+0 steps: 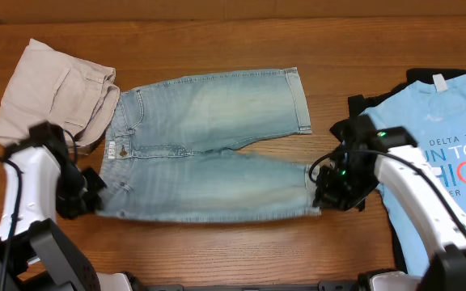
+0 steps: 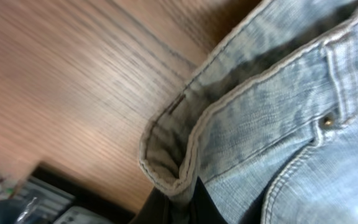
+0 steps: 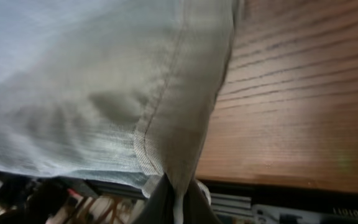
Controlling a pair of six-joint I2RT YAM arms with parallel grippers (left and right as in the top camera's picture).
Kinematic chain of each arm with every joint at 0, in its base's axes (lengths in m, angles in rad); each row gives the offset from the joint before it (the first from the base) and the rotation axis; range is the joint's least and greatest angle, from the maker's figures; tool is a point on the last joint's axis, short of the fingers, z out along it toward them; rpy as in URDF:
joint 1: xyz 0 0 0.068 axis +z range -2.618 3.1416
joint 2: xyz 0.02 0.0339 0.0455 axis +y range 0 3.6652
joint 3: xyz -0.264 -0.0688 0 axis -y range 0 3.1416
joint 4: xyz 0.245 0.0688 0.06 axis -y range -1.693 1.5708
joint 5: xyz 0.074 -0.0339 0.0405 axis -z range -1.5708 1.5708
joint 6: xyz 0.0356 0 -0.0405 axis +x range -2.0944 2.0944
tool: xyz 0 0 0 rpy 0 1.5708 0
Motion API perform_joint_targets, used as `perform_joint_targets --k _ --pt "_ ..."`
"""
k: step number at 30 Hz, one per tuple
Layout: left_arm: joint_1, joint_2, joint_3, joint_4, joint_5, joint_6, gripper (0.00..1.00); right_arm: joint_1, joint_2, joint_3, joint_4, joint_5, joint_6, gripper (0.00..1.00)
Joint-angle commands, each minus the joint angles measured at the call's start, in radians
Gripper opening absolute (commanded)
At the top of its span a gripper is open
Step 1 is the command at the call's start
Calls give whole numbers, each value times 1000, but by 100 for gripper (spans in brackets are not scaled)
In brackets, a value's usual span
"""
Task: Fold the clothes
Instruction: 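Lift the hems and fold the legs upward over the waistband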
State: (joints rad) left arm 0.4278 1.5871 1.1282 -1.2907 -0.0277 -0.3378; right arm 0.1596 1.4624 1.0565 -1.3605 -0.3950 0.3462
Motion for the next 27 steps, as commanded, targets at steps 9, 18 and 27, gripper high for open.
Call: perform_joint_targets --k 9,18,27 --pt "3 -8 358 -223 -109 -26 4 2 -65 329 -39 229 66 4" --pt "-36 -66 359 -352 -114 -25 4 2 -80 348 -100 341 96 4" --pt "-36 -116 351 -315 -126 -35 4 2 -82 404 -51 373 96 4"
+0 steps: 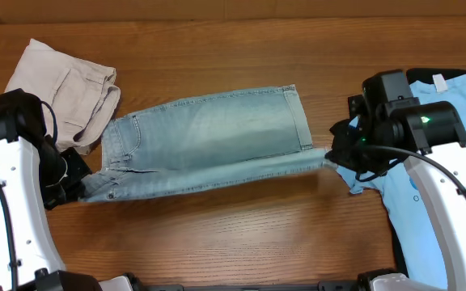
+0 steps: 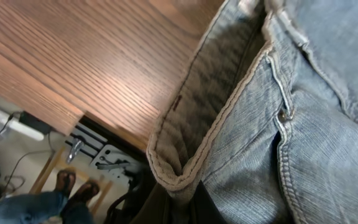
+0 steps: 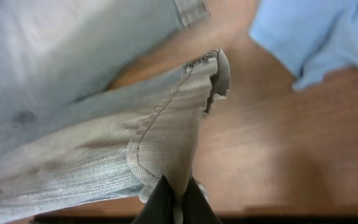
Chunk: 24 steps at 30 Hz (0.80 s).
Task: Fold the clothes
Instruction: 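Lift the hems and fold the legs upward over the waistband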
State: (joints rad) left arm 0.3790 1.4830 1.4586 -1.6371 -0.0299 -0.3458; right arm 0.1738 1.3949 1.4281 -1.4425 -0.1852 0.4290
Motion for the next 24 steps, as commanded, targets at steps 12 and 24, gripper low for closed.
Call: perform_joint_targets --k 12,24 --pt "13 -11 -241 433 -103 -43 4 -12 191 32 306 211 10 4" --pt "6 18 -245 690 -25 -43 8 -12 266 32 509 210 14 4"
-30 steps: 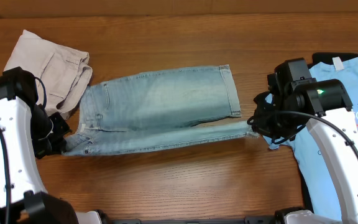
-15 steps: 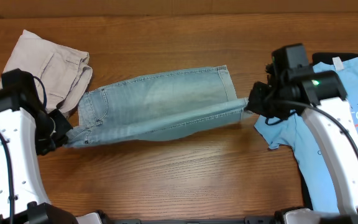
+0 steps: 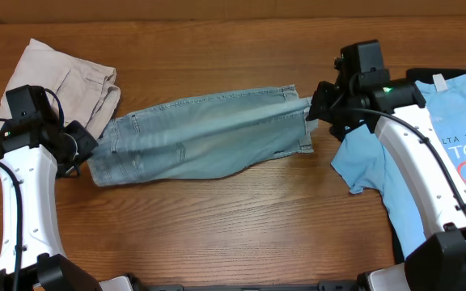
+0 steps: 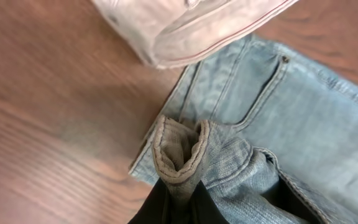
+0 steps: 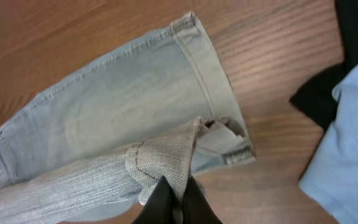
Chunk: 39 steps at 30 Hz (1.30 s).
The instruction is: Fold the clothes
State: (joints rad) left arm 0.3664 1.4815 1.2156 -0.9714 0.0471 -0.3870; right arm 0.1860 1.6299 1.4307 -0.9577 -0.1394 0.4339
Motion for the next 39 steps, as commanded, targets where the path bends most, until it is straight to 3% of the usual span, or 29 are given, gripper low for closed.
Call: perform_joint_targets --k 1,15,16,17,18,19,24,27,31,33,37,39 --pt "16 29 -2 27 -103 -2 8 -24 40 29 29 164 10 4" --pt "-14 223 -2 90 -105 5 13 -24 147 29 59 164 11 6" --pt "-14 231 -2 107 -101 5 22 -24 147 29 79 165 6 15" --pt "-14 239 -2 131 -89 5 41 -24 147 29 102 166 -4 52" --pt "-14 242 -2 155 -66 6 62 -24 147 29 128 165 -30 78" --pt "-14 243 -2 176 -39 18 77 -24 147 29 149 165 -61 89" --pt "-12 237 78 88 58 154 93 -31 146 29 119 164 -97 89" --pt "-12 237 153 -19 58 203 95 -36 150 27 43 155 -98 84" --pt "-16 237 207 -85 58 240 95 -35 154 -31 13 134 -98 67" --pt "-21 240 206 -86 59 241 95 -35 158 -80 49 124 -104 68" --pt "-36 241 205 -92 130 274 93 -35 161 -189 211 -112 -309 68" --pt "-47 241 205 -104 172 304 91 -35 163 -225 267 -183 -316 64"
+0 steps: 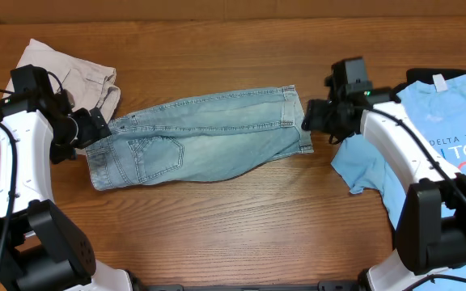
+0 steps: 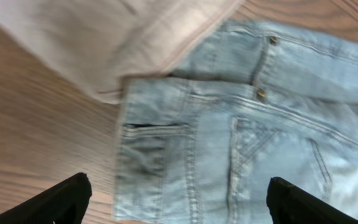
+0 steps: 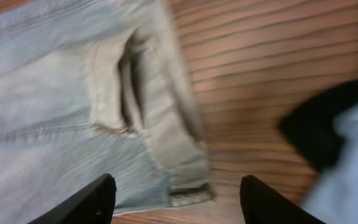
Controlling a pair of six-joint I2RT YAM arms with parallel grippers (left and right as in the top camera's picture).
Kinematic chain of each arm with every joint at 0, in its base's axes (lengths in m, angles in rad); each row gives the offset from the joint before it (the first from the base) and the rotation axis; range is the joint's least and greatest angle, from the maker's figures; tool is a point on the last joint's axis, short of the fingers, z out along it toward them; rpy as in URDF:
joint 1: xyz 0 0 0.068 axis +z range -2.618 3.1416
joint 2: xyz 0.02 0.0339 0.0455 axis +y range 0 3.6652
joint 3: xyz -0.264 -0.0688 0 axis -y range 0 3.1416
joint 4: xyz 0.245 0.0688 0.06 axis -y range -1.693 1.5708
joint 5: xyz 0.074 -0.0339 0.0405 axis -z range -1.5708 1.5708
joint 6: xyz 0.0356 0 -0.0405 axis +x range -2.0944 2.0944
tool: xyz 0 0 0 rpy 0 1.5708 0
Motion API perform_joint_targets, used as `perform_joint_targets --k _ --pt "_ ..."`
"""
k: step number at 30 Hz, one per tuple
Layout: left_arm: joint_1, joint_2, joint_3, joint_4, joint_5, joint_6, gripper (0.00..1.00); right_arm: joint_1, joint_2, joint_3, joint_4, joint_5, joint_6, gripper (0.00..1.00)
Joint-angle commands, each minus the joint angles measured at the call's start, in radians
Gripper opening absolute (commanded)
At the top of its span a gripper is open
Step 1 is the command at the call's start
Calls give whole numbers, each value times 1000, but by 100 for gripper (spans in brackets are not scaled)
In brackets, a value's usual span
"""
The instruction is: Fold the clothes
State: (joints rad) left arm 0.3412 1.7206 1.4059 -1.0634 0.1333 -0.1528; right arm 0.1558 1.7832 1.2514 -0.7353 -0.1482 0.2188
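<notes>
The light-blue denim shorts (image 1: pixel 201 137) lie across the middle of the table, folded lengthwise so one leg rests on the other. The waistband points left and the hems point right. My left gripper (image 1: pixel 94 129) hovers open over the waist end, with a back pocket (image 2: pixel 166 155) below its spread fingers (image 2: pixel 61 202). My right gripper (image 1: pixel 312 117) stands open over the stacked leg hems (image 3: pixel 160 124), holding nothing. In the wrist views, left gripper (image 2: pixel 176 205) and right gripper (image 3: pixel 179 202) both show wide gaps.
Folded beige trousers (image 1: pixel 59 73) lie at the back left, touching the waistband. A light-blue printed T-shirt (image 1: pixel 439 137) lies on a black garment (image 1: pixel 354 105) at the right, close to the hems. Bare wood (image 1: pixel 233 234) runs along the front.
Both grippers were shut on the near edge of the shorts above the far leg. Now both are open, and the near leg lies flat on the far one.
The shorts lay spread with both legs showing, my grippers shut on the near waist corner and near hem. Then that edge was held lifted, later over the far leg. Now it is let go and the shorts are folded in half.
</notes>
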Motion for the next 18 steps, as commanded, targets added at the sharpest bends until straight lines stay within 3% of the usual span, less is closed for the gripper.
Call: perform_joint_targets --k 1,7,18 --pt "-29 2 14 -19 103 80 90 -5 10 -63 77 -209 -100 61" --pt "-86 2 14 -51 122 110 90 -5 29 -93 203 -301 -89 55" --pt "-141 2 14 -52 119 116 91 -5 149 -93 238 -372 -89 46"
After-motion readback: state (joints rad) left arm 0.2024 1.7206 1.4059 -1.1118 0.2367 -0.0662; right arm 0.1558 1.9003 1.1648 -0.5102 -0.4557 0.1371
